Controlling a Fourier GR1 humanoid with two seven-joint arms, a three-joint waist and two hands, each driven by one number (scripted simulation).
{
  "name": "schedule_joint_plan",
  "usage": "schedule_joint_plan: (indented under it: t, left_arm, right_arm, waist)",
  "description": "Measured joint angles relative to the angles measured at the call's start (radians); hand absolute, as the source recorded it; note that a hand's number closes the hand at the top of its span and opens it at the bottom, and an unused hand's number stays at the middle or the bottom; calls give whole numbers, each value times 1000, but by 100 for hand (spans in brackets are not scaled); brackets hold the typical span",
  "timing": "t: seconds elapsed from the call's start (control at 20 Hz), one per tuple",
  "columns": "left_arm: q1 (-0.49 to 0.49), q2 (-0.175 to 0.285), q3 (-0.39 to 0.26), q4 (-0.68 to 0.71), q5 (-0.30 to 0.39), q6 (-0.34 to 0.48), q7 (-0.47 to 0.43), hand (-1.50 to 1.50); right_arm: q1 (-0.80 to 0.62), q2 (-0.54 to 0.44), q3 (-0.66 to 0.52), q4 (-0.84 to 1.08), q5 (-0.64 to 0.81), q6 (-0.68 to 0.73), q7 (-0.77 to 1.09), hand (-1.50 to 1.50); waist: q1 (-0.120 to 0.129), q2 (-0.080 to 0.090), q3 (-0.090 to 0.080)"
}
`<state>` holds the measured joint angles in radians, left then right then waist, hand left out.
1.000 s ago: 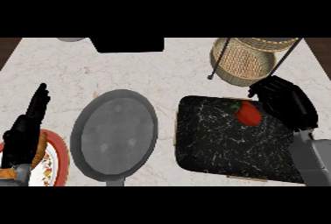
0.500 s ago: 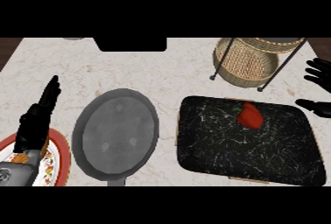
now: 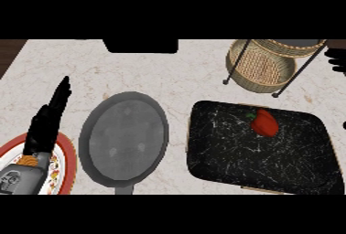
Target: Pick the bell pepper from the tray and place it in the tiered basket
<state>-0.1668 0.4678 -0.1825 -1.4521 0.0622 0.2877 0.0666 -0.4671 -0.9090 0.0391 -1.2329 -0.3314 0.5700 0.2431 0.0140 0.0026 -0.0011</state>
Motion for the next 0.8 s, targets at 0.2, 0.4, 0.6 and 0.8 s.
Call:
schedule_joint_plan:
  t: [0.2,0.4,0.6,0.8]
  left_arm:
    - [-7,-7,16,24,-4,-20,-19,0]
    - [-3,-10,36,36,-11,-34,-33,0]
    - [0,-28,32,25,-25,-30,-22,0]
    - [-15,-44,41,43,-41,-28,-24,0]
  right_arm:
    - [-105,8,36,13,35,36,115,-150]
    - [-163,38,52,4,45,48,228,-150]
    - [-189,65,84,8,56,80,325,-150]
    - [-186,116,117,8,98,76,388,-150]
  waist:
    - [-5,-7,0]
    - [-11,-16,-2]
    - [-13,-19,-4]
    - [-17,-14,-1]
